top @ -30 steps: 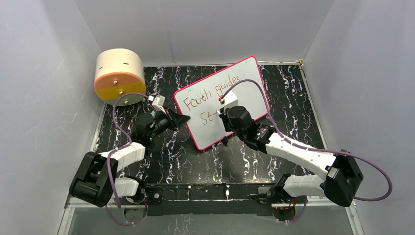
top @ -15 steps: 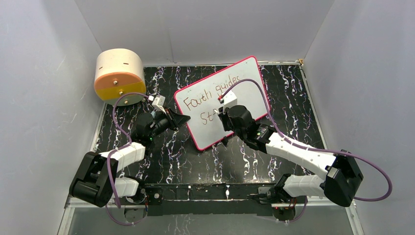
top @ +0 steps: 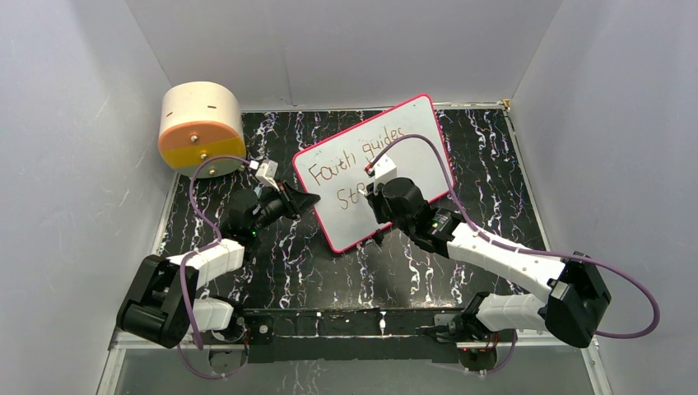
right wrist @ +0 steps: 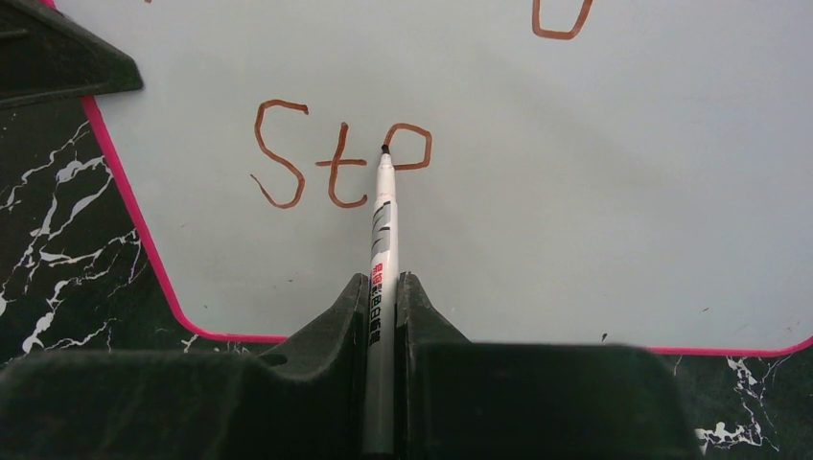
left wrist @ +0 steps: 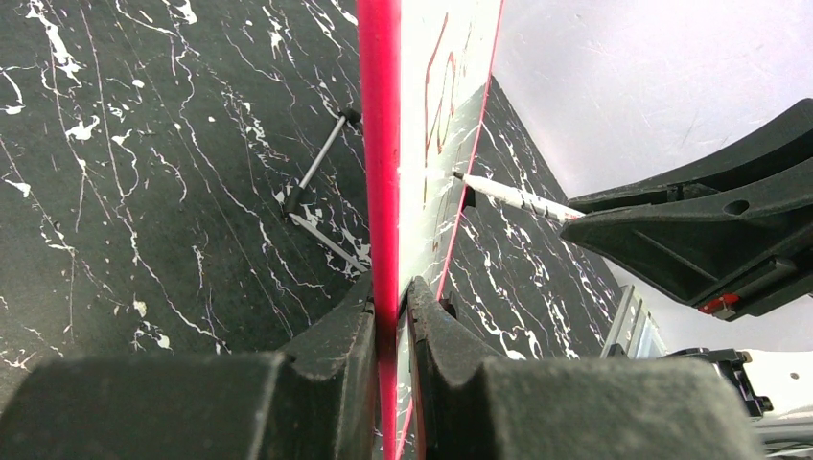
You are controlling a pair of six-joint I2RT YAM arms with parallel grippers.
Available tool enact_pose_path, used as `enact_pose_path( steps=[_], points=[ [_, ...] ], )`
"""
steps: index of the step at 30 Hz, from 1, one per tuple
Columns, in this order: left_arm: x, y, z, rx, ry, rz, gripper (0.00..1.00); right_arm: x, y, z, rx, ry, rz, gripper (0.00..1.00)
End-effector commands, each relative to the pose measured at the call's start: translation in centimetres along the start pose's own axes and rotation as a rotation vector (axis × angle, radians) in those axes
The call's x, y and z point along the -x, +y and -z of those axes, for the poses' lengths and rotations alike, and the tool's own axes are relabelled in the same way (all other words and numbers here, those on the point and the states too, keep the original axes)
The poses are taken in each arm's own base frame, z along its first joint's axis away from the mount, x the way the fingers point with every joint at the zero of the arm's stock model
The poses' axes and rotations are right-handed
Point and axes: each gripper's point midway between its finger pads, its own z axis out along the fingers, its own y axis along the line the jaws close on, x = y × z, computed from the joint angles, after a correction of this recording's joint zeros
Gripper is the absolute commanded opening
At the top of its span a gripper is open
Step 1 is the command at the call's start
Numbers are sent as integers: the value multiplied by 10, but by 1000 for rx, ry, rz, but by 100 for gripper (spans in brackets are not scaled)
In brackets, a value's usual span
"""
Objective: Write a sentence on the whiteboard
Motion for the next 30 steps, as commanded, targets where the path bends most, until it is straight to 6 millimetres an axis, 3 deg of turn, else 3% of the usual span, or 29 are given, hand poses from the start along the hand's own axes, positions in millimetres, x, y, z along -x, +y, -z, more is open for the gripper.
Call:
enact_pose_path(
  steps=[1, 12, 16, 23, 30],
  points=[
    [1, -2, -2, 5, 11, -28, 0, -9, -1, 4, 9, 40, -2, 0],
    [1, -3, -3, 2, 12, -28, 0, -24, -5, 8, -8, 95, 14, 0],
    [1, -2, -3, 3, 13, -27, 0, -26, -15, 9, -62, 96, 20, 0],
    [1, -3, -2, 4, 11, -28, 0, -24, -24, 10, -110, 81, 14, 0],
    [0, -2, -2, 4, 15, -25, 0, -9, -25, 10, -117, 15, -10, 0]
  ],
)
